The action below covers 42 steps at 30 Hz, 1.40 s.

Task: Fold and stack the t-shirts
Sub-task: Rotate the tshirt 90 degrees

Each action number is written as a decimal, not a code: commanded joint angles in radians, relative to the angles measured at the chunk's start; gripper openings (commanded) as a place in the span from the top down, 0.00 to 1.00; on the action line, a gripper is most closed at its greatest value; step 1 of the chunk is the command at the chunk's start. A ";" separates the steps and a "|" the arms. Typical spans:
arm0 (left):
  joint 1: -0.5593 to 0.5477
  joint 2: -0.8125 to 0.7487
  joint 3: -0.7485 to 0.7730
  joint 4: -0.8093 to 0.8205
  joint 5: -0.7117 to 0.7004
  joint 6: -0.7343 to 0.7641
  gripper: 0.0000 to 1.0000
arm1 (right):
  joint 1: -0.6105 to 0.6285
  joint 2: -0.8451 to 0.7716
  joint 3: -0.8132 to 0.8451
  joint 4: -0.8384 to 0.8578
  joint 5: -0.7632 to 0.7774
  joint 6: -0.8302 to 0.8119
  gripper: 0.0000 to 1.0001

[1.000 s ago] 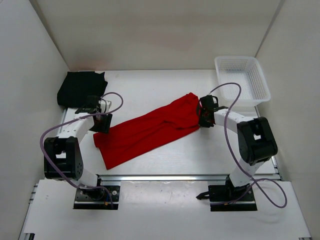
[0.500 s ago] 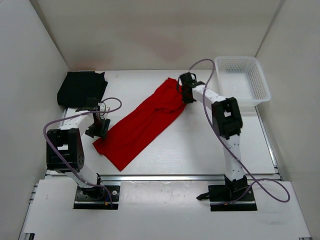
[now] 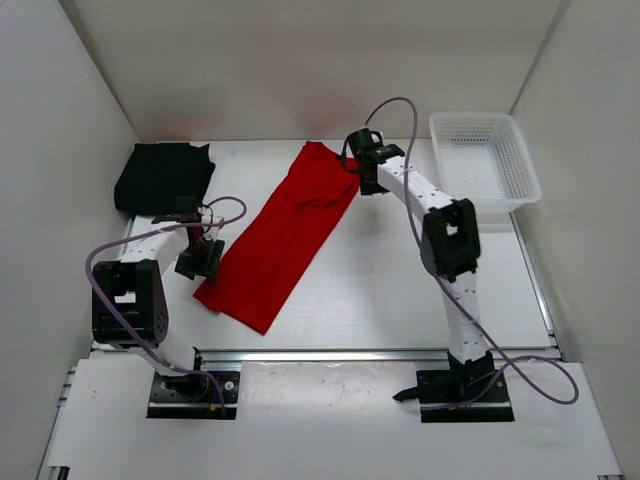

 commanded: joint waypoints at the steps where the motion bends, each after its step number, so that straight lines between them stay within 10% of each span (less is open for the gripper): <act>1: 0.001 -0.093 -0.023 0.011 0.062 -0.035 0.35 | 0.110 -0.363 -0.219 0.062 0.127 -0.040 0.64; 5: -0.002 -0.194 -0.056 0.034 0.067 -0.046 0.35 | 0.285 -0.848 -0.766 0.334 0.064 -0.012 0.39; 7: -0.004 -0.258 -0.080 0.051 0.055 -0.077 0.34 | 0.349 -1.008 -0.924 0.373 -0.013 0.095 0.48; 9: -0.004 -0.310 -0.102 0.065 0.038 -0.132 0.34 | 0.382 -1.007 -1.002 0.274 -0.108 0.319 0.62; 13: 0.039 -0.431 -0.152 0.082 0.030 -0.241 0.33 | 0.559 -0.897 -1.079 0.368 -0.214 0.505 0.55; 29: 0.068 -0.602 -0.220 0.122 -0.025 -0.298 0.32 | 0.814 -0.372 -0.565 0.180 -0.204 0.703 0.32; 42: -0.002 -0.664 -0.238 0.162 -0.308 -0.440 0.22 | 0.807 -0.320 -0.579 0.128 -0.178 0.872 0.25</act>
